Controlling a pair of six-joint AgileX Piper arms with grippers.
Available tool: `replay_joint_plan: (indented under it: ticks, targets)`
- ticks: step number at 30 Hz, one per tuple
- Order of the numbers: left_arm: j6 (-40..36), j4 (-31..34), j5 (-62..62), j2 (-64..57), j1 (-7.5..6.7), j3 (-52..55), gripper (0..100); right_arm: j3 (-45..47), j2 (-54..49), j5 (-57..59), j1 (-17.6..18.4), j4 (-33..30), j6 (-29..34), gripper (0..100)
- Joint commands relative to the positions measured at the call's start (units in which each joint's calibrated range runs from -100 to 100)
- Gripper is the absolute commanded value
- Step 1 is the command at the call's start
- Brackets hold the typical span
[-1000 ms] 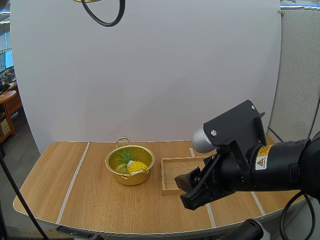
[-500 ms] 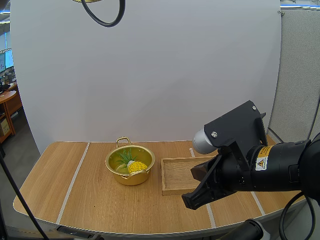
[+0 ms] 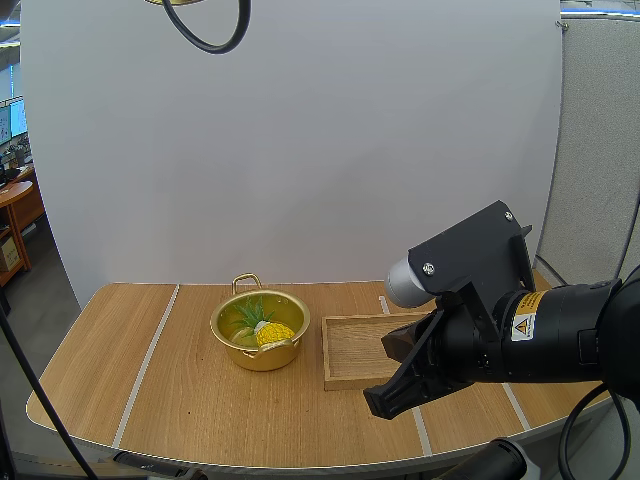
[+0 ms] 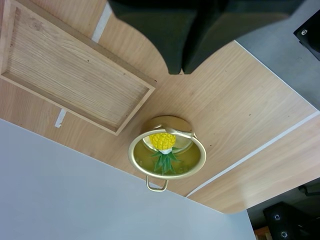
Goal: Open the pot, put the pineapple inside, and close it
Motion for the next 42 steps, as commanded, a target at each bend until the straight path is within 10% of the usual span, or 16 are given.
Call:
replay_joint_plan:
  ticks: [1, 10, 42]
  targets:
    - [-0.24, 0.03, -1.98, -0.13, -0.07, -0.37, 0, 0.28, -0.59, -0.74, -0.26, -0.36, -0.09, 0]
    - [0.68, 0.37, 36.49, -1.66, -0.07, -0.37, 0, 0.28, -0.59, -0.74, -0.26, -0.36, -0.09, 0]
    - [0.13, -3.61, 31.45, 7.76, -0.07, 45.0, 0, 0.28, -0.59, -0.74, -0.26, -0.36, -0.09, 0]
